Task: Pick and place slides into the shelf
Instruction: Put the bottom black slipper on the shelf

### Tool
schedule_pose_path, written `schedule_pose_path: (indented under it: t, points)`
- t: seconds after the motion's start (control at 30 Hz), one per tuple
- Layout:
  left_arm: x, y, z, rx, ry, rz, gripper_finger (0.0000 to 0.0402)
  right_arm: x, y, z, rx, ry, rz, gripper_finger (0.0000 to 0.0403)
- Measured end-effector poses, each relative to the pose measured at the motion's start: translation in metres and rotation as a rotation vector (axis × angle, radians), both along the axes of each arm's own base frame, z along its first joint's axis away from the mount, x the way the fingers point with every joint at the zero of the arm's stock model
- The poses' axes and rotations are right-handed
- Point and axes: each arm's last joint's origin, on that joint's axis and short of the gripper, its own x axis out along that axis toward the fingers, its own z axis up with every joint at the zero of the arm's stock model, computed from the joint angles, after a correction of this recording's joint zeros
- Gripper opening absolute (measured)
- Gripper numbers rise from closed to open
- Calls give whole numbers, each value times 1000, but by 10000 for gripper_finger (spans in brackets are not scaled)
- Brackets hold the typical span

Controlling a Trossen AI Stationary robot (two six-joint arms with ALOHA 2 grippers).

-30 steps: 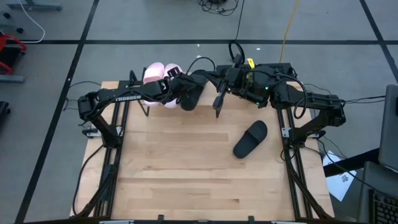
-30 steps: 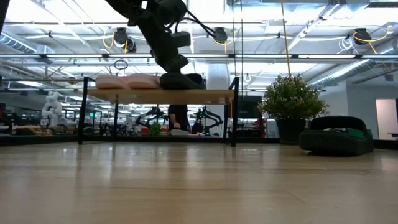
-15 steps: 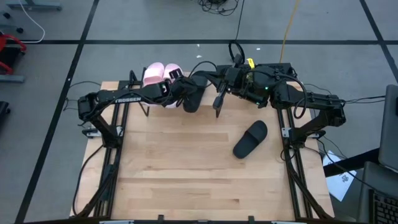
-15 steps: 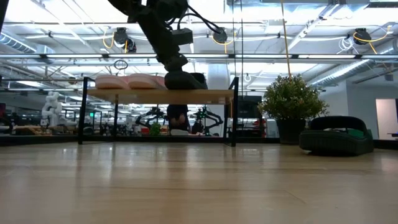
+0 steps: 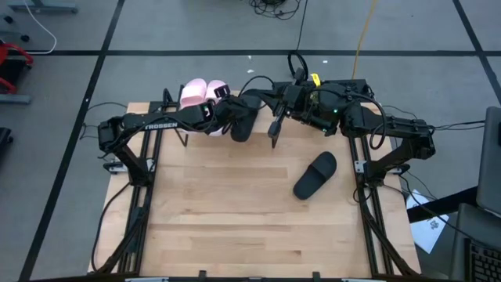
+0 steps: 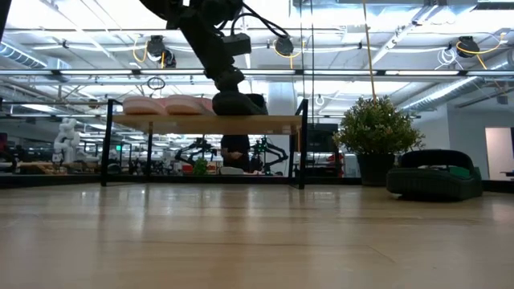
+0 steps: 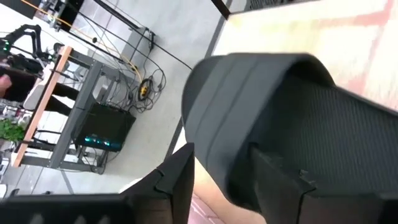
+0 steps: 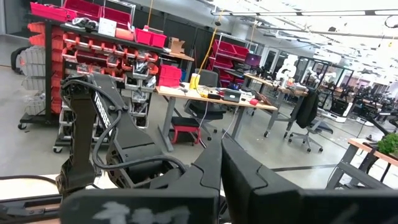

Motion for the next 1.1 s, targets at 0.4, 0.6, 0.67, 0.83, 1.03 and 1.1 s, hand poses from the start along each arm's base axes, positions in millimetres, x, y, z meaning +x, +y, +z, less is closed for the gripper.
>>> schedule_pose_path:
  t: [0.4, 0.6, 0.67, 0.83, 1.03, 1.1]
  points:
    - [0, 3, -1, -11, 2, -12, 93, 0, 0, 0, 17, -8, 1, 0]
    - [-1, 5, -1, -25, -20, 13, 92, 0, 0, 0, 17, -8, 0, 0]
    - [-1, 6, -2, -31, -29, 21, 92, 0, 0, 0, 17, -8, 1, 0]
    - [-1, 6, -2, -52, -67, 57, 92, 0, 0, 0, 17, -8, 1, 0]
    - [-2, 4, -1, -36, -96, 129, 91, 0, 0, 0, 17, -8, 1, 0]
    - [-1, 3, -1, -32, -100, 136, 80, 0, 0, 0, 17, -8, 0, 0]
